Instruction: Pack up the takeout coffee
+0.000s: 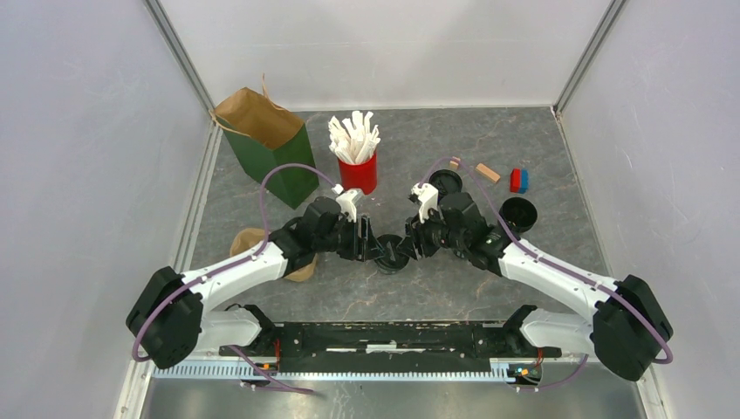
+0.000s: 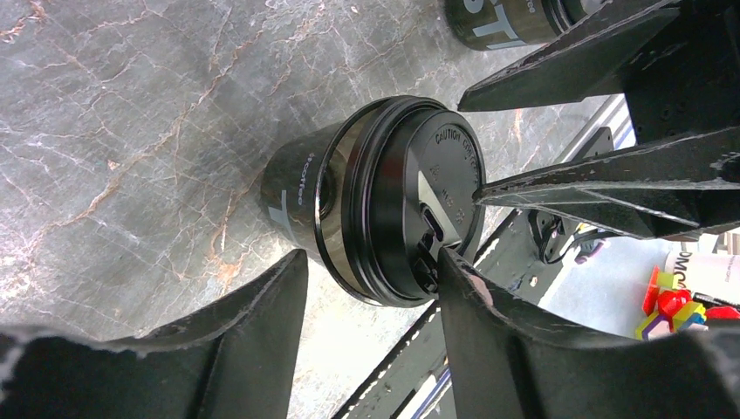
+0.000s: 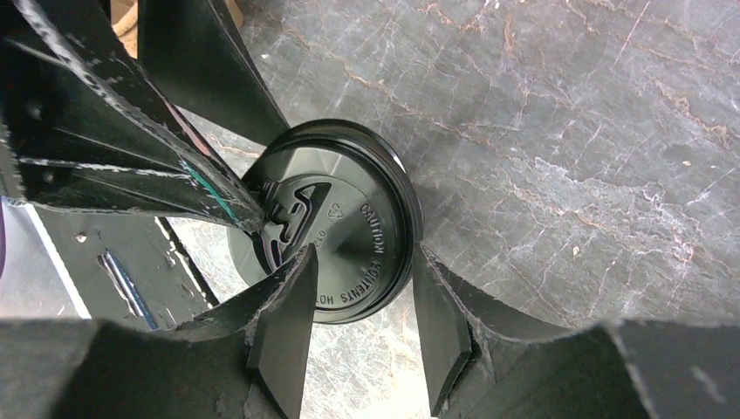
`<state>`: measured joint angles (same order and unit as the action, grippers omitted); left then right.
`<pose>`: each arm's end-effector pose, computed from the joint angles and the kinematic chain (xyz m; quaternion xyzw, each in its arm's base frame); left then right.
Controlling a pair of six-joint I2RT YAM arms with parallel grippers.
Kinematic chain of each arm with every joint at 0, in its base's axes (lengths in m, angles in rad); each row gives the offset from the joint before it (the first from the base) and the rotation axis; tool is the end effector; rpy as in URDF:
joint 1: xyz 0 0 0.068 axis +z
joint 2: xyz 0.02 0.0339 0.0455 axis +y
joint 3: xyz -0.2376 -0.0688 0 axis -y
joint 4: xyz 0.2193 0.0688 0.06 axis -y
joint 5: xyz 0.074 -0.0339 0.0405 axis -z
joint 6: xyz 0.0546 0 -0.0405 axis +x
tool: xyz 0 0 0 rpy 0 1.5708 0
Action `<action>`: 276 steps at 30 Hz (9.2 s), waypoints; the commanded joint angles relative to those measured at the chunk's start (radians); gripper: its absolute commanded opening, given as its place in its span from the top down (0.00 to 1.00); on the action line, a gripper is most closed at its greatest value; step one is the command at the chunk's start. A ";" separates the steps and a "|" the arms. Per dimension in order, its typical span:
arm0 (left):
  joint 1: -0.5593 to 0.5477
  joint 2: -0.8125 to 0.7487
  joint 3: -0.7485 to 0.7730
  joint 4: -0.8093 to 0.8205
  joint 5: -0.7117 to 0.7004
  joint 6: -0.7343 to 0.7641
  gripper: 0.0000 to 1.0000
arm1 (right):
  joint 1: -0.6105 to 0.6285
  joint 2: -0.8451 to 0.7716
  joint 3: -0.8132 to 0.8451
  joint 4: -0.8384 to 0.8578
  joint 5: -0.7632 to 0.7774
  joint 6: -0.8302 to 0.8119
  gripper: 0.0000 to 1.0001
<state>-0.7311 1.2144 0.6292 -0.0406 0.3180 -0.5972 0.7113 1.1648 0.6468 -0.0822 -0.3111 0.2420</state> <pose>0.1785 -0.1830 0.1913 0.1307 0.8724 -0.3880 0.2670 0.1787 0.1761 0.2042 -0.2735 0.8331 0.3332 0.3466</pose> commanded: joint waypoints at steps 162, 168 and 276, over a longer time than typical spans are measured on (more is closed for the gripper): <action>0.015 0.378 0.287 -0.252 0.130 0.432 0.60 | -0.240 -0.020 -0.366 0.213 -0.200 -0.059 0.72; 0.015 0.368 0.288 -0.252 0.145 0.427 0.59 | -0.255 -0.071 -0.195 0.119 -0.212 -0.049 0.62; -0.059 0.325 0.303 -0.160 0.000 0.145 0.46 | -0.240 -0.058 -0.029 0.032 -0.205 -0.032 0.59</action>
<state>-0.8013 1.5066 0.9115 -0.1520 0.2939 -0.5564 0.4747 1.0885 0.5941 -0.0834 -0.4881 0.2371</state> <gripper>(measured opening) 0.542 0.420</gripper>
